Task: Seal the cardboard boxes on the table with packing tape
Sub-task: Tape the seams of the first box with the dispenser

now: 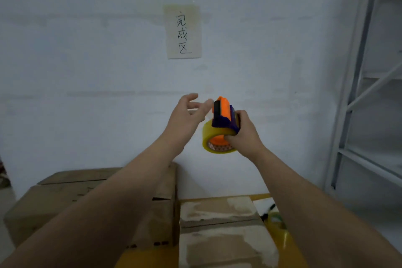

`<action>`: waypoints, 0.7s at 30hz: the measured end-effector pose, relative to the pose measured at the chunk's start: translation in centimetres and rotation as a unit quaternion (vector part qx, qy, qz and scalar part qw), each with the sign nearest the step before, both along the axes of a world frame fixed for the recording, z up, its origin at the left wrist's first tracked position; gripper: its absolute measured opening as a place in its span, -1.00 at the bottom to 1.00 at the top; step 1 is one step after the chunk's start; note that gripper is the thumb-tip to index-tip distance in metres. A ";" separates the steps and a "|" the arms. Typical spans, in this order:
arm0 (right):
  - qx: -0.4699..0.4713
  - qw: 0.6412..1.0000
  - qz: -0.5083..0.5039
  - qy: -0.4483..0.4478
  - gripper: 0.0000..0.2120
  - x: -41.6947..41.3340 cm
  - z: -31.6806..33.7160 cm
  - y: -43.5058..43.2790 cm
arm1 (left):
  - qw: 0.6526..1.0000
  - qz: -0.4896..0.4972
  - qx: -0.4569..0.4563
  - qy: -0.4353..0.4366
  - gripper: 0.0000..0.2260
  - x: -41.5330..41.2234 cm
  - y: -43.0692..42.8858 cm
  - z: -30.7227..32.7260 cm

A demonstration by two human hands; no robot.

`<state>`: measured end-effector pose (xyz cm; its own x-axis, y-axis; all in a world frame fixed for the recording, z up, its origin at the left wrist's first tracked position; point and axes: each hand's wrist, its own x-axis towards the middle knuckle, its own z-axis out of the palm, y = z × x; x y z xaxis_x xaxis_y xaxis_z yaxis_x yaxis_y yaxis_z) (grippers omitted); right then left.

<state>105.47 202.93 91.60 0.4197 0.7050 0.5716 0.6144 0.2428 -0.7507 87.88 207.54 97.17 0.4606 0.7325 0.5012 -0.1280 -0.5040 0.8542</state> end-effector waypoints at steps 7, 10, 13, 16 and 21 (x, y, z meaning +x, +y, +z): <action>-0.078 0.990 -0.015 -0.117 -0.43 1.7 -2.6 2.1 | 0.975 -0.107 -0.195 -0.001 -0.77 1.0 3.2 -4.9; -0.106 0.982 -0.008 -0.155 -0.41 2.6 -4.4 2.9 | 0.970 -0.094 -0.226 -0.003 -0.87 1.5 4.5 -7.6; -0.135 0.972 0.005 -0.190 -0.38 3.7 -6.2 3.7 | 0.970 -0.075 -0.229 0.028 -0.90 2.0 5.5 -9.9; -0.163 0.964 0.014 -0.210 -0.39 5.0 -7.7 4.5 | 0.973 -0.031 -0.221 0.066 -0.88 2.9 6.4 -11.3; -0.178 0.948 0.045 -0.260 -0.45 6.7 -9.9 6.1 | 0.972 0.072 -0.175 0.139 -0.88 3.9 7.8 -13.2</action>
<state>112.17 208.99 81.72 0.0756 0.9116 0.4041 0.9127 0.0999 -0.3962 91.78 215.36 84.02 0.4225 0.9027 0.0812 0.1828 -0.1726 0.9679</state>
